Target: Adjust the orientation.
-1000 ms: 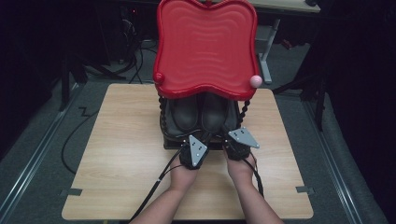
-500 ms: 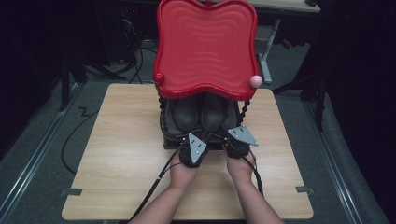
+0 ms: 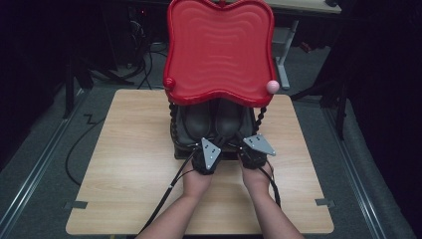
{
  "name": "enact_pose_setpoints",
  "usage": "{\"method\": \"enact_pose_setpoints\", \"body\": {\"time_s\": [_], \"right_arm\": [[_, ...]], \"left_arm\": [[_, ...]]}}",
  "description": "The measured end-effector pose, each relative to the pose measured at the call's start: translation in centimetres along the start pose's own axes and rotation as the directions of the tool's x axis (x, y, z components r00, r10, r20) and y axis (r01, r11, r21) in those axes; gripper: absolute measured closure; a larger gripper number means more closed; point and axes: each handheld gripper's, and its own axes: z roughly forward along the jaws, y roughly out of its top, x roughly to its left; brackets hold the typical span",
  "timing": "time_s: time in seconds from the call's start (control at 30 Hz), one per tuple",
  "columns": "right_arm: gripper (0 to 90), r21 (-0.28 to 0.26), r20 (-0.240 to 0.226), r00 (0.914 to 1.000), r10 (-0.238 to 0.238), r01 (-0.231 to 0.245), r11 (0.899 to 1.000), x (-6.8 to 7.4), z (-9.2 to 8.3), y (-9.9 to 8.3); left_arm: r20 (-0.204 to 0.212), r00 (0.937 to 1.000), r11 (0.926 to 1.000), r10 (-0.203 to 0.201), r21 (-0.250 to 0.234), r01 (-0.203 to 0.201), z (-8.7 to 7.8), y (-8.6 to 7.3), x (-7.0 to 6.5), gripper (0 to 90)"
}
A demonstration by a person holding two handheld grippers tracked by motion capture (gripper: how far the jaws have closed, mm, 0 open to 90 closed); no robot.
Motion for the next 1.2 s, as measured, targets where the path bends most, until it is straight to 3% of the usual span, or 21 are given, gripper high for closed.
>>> {"method": "enact_pose_setpoints", "body": {"time_s": [0.2,0.7,1.07,1.2], "right_arm": [[88.3,0.001,-0.003,1.0000,0.003,-0.003,1.000,0.0,0.0,0.1],[88.0,-0.014,-0.013,0.9999,0.002,-0.002,1.000,0.0,-0.9,0.0],[68.0,0.007,-0.066,0.9973,0.032,-0.032,0.999,-0.1,-2.2,-2.0],[60.3,0.005,-0.084,0.9961,0.024,-0.024,1.000,0.0,-2.6,-2.7]], "left_arm": [[-0.013,0.9999,0.9997,-0.007,0.023,0.008,0.5,0.1,0.2,79.3],[0.039,0.9992,0.9994,0.006,-0.035,-0.004,-1.9,0.5,-0.2,71.4],[0.054,0.9985,0.9998,-0.010,-0.015,0.011,-4.4,-1.2,0.8,57.7],[0.066,0.9978,0.9999,0.006,0.015,-0.007,-5.2,-1.8,1.2,50.7]]}}
